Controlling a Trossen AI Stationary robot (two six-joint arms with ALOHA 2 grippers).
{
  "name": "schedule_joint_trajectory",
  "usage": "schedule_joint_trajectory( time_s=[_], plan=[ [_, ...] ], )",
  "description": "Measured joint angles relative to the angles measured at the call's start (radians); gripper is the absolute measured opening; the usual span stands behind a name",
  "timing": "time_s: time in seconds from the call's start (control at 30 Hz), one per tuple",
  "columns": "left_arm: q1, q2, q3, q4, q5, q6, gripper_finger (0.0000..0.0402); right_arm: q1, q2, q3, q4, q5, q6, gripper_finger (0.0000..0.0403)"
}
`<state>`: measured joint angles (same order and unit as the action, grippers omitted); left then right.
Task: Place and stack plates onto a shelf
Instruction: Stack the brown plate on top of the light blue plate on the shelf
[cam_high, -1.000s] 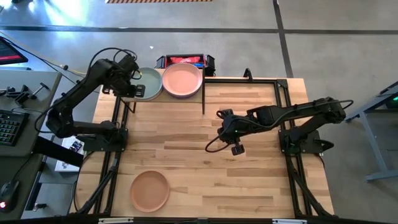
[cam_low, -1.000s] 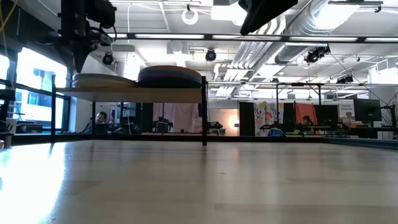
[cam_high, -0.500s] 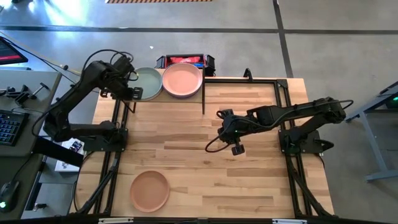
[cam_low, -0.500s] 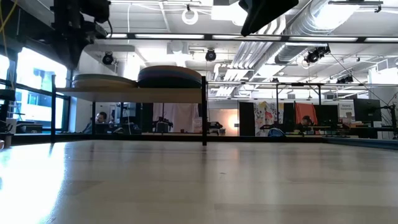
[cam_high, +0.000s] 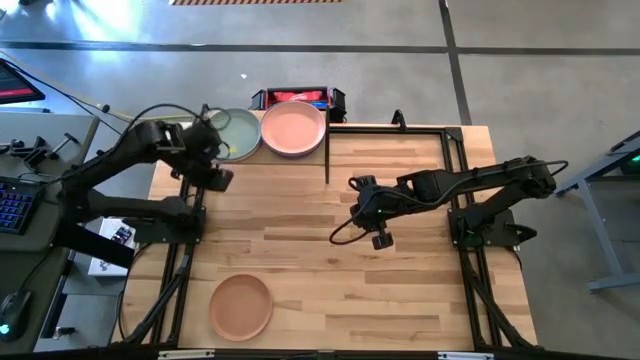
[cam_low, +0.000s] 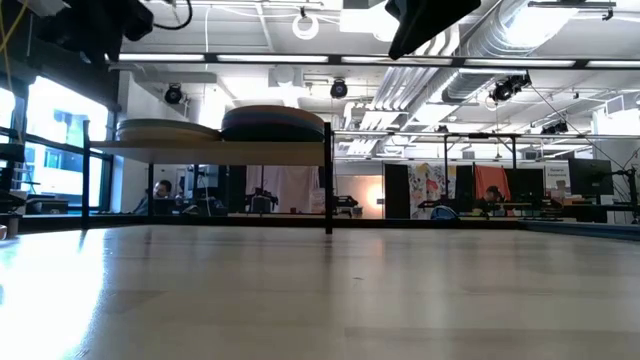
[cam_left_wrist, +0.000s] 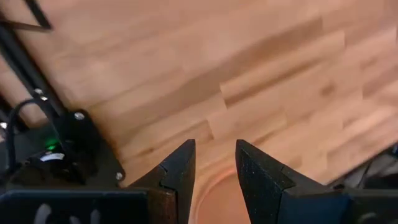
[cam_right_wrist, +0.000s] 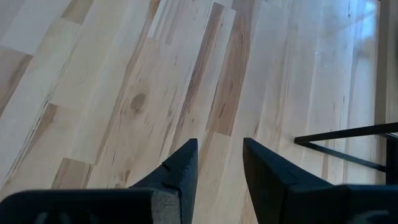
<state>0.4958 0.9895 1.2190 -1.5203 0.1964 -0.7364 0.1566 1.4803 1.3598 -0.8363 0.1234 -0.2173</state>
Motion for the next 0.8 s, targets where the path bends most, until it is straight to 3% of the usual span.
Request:
schedule_joint_trajectory(
  time_s=[0.43, 0.8],
  plan=[
    [-0.489, 0.044, 0.000, 0.081, -0.050, -0.269, 0.0103, 0.000, 0.000, 0.000, -0.013, 0.027, 0.001, 0.0106],
    [-0.715, 0.143, -0.153, 0.233, -0.063, -0.349, 0.0103, 0.000, 0.000, 0.000, -0.029, 0.028, 0.004, 0.0106]
  ],
)
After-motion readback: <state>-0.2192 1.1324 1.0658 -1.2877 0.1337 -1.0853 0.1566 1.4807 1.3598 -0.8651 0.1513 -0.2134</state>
